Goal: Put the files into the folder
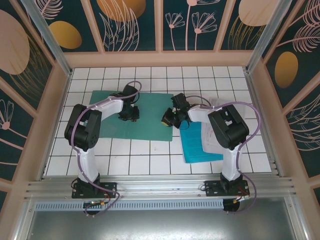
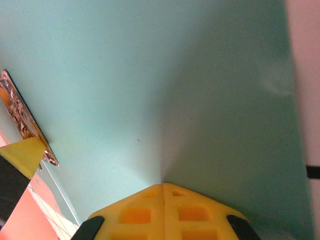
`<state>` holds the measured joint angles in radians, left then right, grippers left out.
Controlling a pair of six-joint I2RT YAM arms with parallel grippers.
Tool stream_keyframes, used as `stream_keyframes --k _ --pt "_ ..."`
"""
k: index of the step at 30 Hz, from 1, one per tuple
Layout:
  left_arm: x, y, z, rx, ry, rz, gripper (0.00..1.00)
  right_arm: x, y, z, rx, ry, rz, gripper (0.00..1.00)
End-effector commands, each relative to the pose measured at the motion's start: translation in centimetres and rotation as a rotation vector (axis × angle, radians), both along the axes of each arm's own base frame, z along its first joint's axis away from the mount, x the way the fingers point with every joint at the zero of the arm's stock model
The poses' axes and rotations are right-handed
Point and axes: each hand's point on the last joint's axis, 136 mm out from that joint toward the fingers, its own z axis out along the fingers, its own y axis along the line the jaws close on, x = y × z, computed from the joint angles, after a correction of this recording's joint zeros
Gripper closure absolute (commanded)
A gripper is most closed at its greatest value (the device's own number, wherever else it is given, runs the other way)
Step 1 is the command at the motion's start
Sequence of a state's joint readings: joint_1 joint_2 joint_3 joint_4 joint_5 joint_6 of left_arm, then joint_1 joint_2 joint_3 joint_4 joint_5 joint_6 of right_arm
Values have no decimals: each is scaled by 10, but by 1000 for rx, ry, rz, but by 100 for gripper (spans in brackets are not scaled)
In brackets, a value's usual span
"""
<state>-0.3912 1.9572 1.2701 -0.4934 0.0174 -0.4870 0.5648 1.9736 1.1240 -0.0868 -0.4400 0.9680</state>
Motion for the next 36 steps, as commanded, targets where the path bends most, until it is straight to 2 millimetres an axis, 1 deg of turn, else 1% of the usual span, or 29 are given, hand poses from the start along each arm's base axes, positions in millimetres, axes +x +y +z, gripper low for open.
stream_keyframes --k 1,5,8,10,12,14,15,16,17,18,20,24,27,28,31,34,36 --pt "-33 -6 -14 -9 63 -17 68 -54 -34 -45 -154 202 6 97" --pt "-56 -13 -15 -13 73 -28 69 -65 -36 -39 -135 207 27 96" --pt "-69 -13 -15 -3 79 -24 70 -69 -35 -27 -120 181 44 90" --pt "-76 -13 -15 0 82 -25 71 -64 -34 -9 -104 119 50 80" --pt "-81 -15 -15 7 84 -34 71 -55 -38 10 -106 49 39 70" --pt "-85 -16 -16 11 87 -50 72 -44 -48 28 -115 -7 15 64" --pt "-87 -18 -16 12 87 -60 72 -44 -50 35 -120 -30 12 62" --pt "-88 -18 -16 16 86 -66 72 -33 -68 41 -129 -45 -37 62" --pt "-89 -18 -17 21 89 -71 71 -30 -78 45 -141 -57 -60 61" --pt "-89 -19 -17 25 90 -76 72 -25 -95 48 -156 -68 -100 61" --pt "-88 -21 -17 26 85 -83 72 -20 -131 48 -196 -73 -178 60" --pt "-85 -25 -16 29 80 -89 72 -18 -215 42 -270 -47 -366 60" --pt "-83 -30 -13 23 75 -98 72 -25 -269 37 -327 -21 -495 60" --pt "-82 -33 -13 18 74 -100 72 -31 -288 34 -351 -1 -547 60" --pt "-82 -39 -11 10 71 -106 72 -49 -334 27 -412 42 -677 59" --pt "-84 -47 -11 -12 74 -103 72 -67 -370 22 -460 72 -776 56" --pt "-85 -50 -11 -22 75 -97 72 -77 -384 17 -475 95 -814 50"
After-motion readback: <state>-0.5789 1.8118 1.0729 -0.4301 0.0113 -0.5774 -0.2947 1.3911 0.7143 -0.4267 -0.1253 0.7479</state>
